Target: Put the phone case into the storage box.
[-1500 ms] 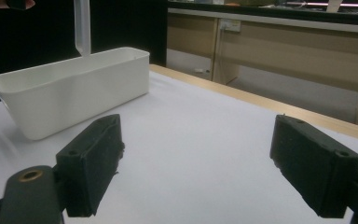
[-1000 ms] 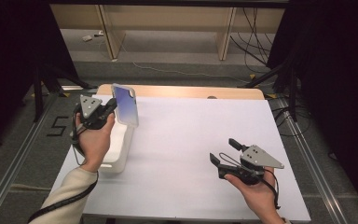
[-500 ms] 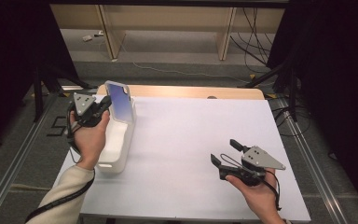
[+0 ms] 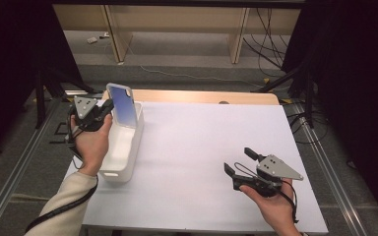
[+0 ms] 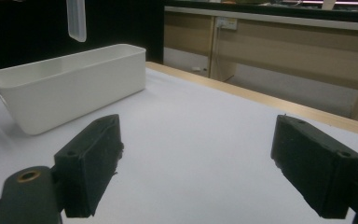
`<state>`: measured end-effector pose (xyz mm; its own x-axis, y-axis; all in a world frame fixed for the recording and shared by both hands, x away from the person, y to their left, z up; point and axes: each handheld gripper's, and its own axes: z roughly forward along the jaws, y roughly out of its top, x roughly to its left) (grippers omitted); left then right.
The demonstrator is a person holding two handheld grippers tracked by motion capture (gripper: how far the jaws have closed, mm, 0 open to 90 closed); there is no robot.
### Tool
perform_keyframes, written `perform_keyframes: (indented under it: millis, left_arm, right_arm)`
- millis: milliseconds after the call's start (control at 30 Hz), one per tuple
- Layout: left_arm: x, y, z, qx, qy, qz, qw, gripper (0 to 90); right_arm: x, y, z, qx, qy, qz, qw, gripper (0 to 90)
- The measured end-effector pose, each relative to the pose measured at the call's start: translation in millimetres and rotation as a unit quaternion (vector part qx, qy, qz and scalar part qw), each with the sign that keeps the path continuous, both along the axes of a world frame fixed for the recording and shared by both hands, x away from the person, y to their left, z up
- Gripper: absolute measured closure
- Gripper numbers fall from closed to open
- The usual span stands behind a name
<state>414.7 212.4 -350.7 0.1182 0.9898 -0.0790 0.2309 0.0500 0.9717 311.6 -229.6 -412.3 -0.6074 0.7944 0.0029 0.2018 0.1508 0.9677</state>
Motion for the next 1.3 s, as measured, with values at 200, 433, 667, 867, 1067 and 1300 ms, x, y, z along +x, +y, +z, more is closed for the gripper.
perform_keyframes:
  millis: [200,433,667,867,1067,1300]
  left_arm:
    - [2.6,1.3,-1.2,0.001,0.003,0.005,1.0000,88.4]
    - [5.7,4.0,-2.9,0.002,0.005,0.011,0.9999,88.4]
    - [8.4,7.0,-3.7,0.005,0.007,0.015,0.9998,88.4]
    - [11.2,8.9,-3.5,0.005,0.009,0.019,0.9998,88.4]
    - [14.0,9.5,-3.5,0.004,0.009,0.022,0.9997,88.4]
    - [18.0,10.7,-4.6,0.005,0.012,0.027,0.9995,88.5]
  right_arm:
    - [-1.5,-1.8,-1.5,-0.004,0.002,-0.008,1.0000,17.2]
    - [-2.0,-0.3,-1.6,-0.001,0.003,-0.003,1.0000,17.2]
    - [-2.5,-0.8,-1.5,0.002,-0.002,-0.002,1.0000,17.2]
    - [-4.6,-2.2,-1.2,-0.005,0.004,-0.004,1.0000,17.2]
    - [-5.1,-2.4,-1.4,-0.003,0.003,-0.003,1.0000,17.2]
    - [-5.8,-2.5,-1.7,0.001,0.001,-0.004,1.0000,17.2]
